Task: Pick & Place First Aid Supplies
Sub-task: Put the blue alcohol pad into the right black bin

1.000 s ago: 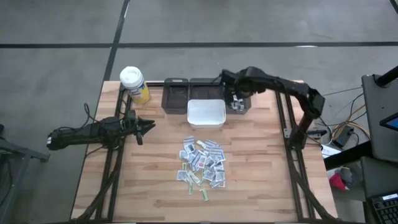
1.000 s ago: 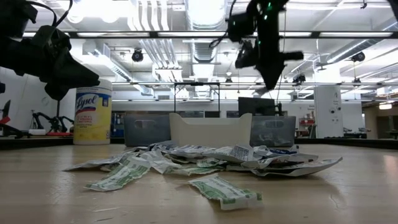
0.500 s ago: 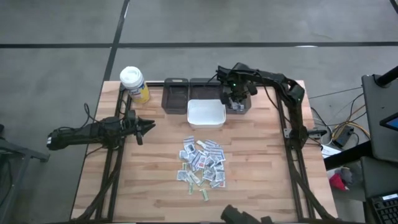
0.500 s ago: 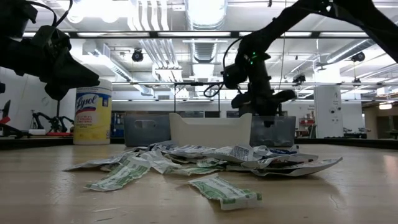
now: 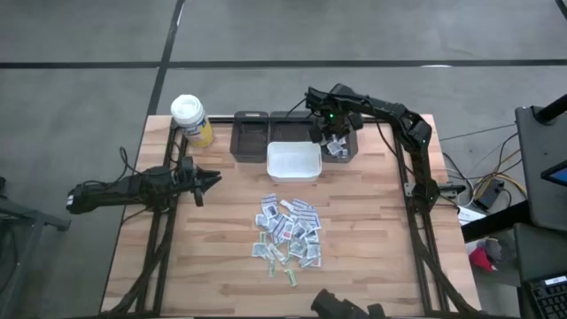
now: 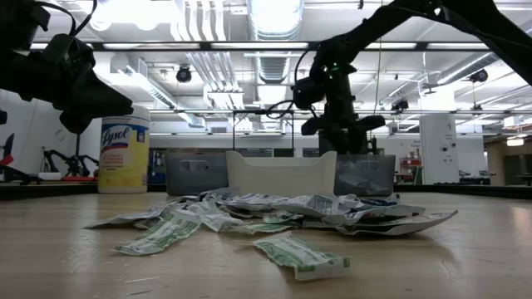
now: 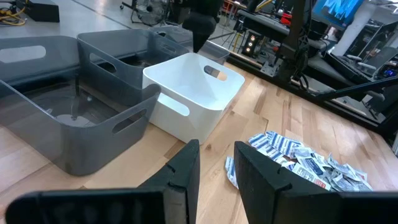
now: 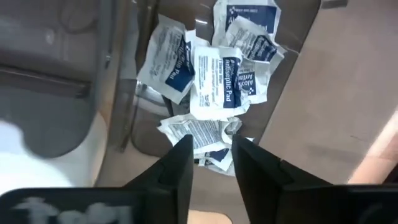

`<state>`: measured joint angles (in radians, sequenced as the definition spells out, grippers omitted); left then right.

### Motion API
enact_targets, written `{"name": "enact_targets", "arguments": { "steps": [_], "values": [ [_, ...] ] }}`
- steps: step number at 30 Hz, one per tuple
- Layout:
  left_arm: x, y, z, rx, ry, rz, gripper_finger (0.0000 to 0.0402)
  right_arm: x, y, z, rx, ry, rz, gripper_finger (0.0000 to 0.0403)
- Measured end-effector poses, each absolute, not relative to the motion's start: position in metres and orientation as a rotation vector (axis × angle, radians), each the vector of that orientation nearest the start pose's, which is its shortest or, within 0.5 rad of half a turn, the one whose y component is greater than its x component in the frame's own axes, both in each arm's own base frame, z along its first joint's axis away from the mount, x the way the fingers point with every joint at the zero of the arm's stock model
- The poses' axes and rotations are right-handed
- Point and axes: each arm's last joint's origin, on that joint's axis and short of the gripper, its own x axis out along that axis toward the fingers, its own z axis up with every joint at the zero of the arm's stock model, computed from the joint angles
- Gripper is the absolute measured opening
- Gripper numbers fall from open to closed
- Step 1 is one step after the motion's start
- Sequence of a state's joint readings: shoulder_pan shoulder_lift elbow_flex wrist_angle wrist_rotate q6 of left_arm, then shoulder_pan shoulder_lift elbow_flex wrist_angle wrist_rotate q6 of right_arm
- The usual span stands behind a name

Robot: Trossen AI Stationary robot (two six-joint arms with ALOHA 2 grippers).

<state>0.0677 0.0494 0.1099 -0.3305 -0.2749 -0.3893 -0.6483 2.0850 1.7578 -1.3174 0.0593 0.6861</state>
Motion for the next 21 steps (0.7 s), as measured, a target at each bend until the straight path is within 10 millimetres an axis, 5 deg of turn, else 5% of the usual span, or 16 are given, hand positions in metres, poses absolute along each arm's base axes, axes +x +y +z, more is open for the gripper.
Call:
{"name": "enact_targets", "arguments": {
  "steps": [8, 15, 21],
  "values": [
    [0.089, 0.014, 0.166, -0.355, 0.2, 0.388, 0.0094, 0.312, -0.207, 0.261, 0.962, 1.423, -1.058, 0.0173],
    [0.089, 0.014, 0.166, -0.355, 0.2, 0.388, 0.0094, 0.319, -0.141, 0.294, 0.919, 1.366, -1.015, 0.0182],
    [0.089, 0.014, 0.166, -0.355, 0.2, 0.388, 0.0094, 0.332, -0.079, 0.299, 0.87, 1.368, -0.962, 0.0174]
  ]
}}
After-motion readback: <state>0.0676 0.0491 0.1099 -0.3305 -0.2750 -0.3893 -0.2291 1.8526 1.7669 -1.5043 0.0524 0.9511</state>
